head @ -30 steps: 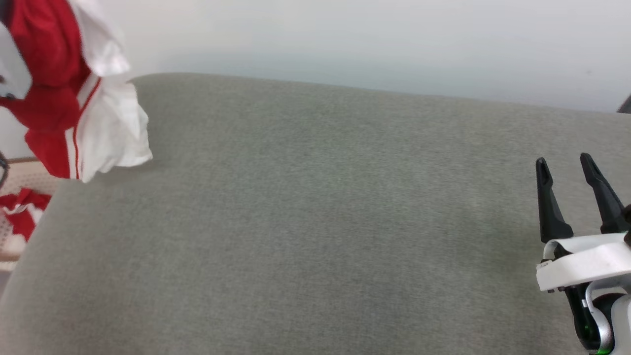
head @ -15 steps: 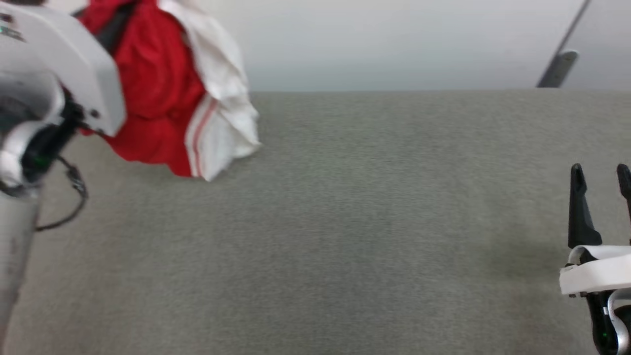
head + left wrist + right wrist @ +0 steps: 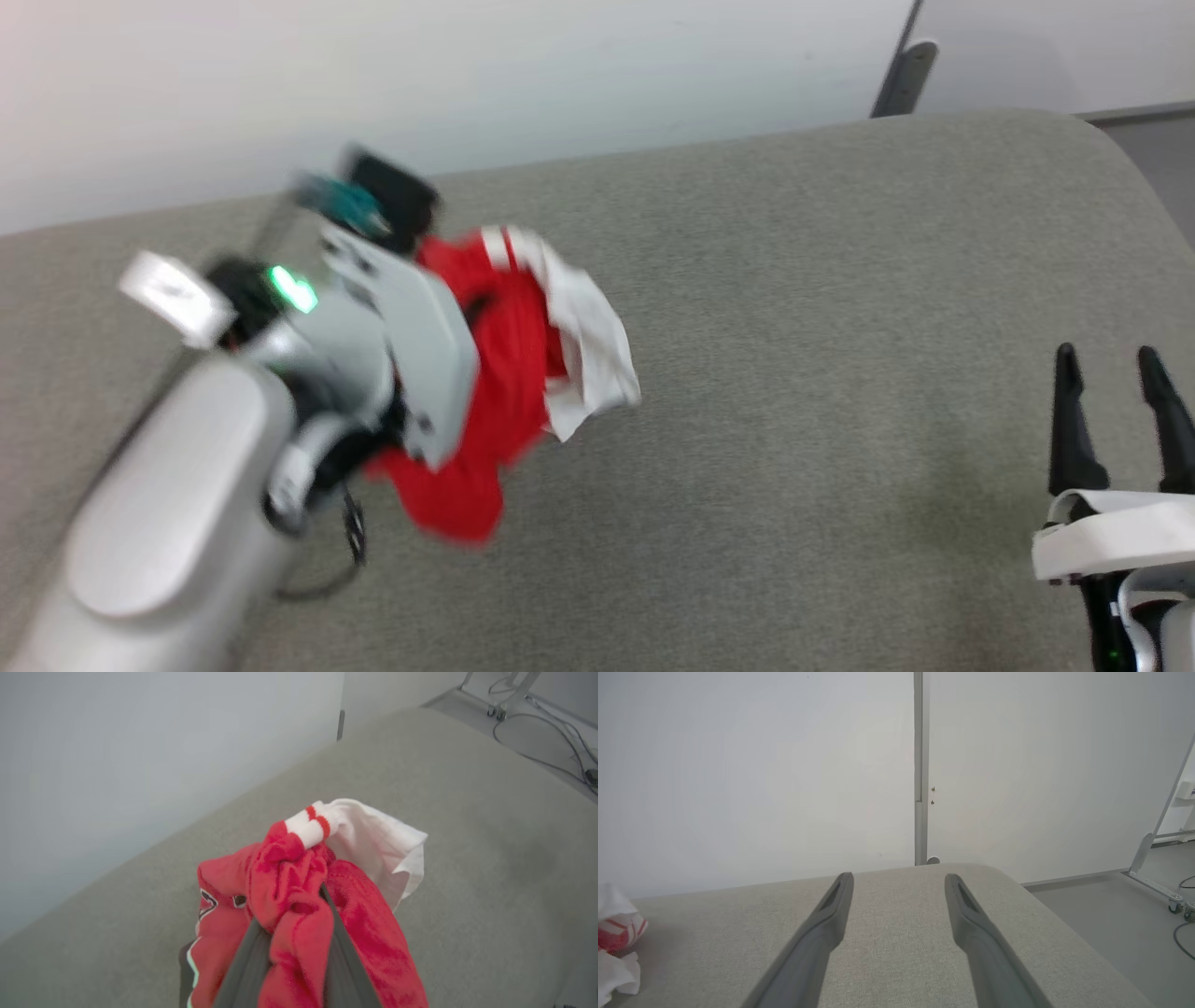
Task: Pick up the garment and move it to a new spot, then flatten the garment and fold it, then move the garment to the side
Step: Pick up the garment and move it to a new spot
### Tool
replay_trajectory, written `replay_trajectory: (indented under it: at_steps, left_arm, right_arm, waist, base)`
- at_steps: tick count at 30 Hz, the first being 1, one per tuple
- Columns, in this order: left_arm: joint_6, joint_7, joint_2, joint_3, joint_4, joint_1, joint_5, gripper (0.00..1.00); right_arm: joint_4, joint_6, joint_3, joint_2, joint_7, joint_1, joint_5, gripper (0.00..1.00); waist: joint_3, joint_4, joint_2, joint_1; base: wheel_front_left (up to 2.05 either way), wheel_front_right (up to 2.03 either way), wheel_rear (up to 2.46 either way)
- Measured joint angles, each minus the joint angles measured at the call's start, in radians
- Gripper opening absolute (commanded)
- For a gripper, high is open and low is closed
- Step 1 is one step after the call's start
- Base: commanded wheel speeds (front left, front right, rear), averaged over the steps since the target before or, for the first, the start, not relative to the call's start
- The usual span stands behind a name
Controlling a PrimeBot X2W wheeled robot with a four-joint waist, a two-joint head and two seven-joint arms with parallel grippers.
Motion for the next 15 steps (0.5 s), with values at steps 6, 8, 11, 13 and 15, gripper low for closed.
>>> replay_trajectory:
  at_steps: [6,8,11,13,15]
  left_arm:
    - [-0.005,0.022,-0.039,-0.076,0.068,0.106,-0.021,0.00]
    - [-0.007,0.020,-0.054,-0.098,0.107,0.127,-0.021,0.00]
    - [-0.021,0.008,-0.076,-0.128,0.170,0.151,-0.019,0.00]
    - [-0.030,-0.003,-0.092,-0.142,0.215,0.159,-0.021,0.00]
    - [-0.040,-0.023,-0.104,-0.156,0.264,0.163,-0.011,0.00]
  right_arm:
    - [0.031,0.000,0.032,0.008,-0.009,0.000,0.003,1.00]
    - [0.039,0.000,0.040,0.010,-0.011,-0.002,0.003,1.00]
    - [0.051,0.000,0.052,0.011,-0.013,-0.005,0.006,1.00]
    - [0.060,0.000,0.065,0.011,-0.013,-0.011,0.008,1.00]
    - [0.066,0.000,0.077,0.010,-0.016,-0.023,0.009,1.00]
  waist:
    - [0.008,-0.045,0.0000,0.0000]
    - [0.010,-0.055,0.0000,0.0000]
    - [0.013,-0.065,0.0000,0.0000]
    - [0.014,-0.070,0.0000,0.0000]
    - [0.014,-0.074,0.0000,0.0000]
  base:
    - [0.00,0.00,0.00]
    - [0.00,0.00,0.00]
    - [0.00,0.00,0.00]
    - [0.00,0.00,0.00]
    - [0.00,0.00,0.00]
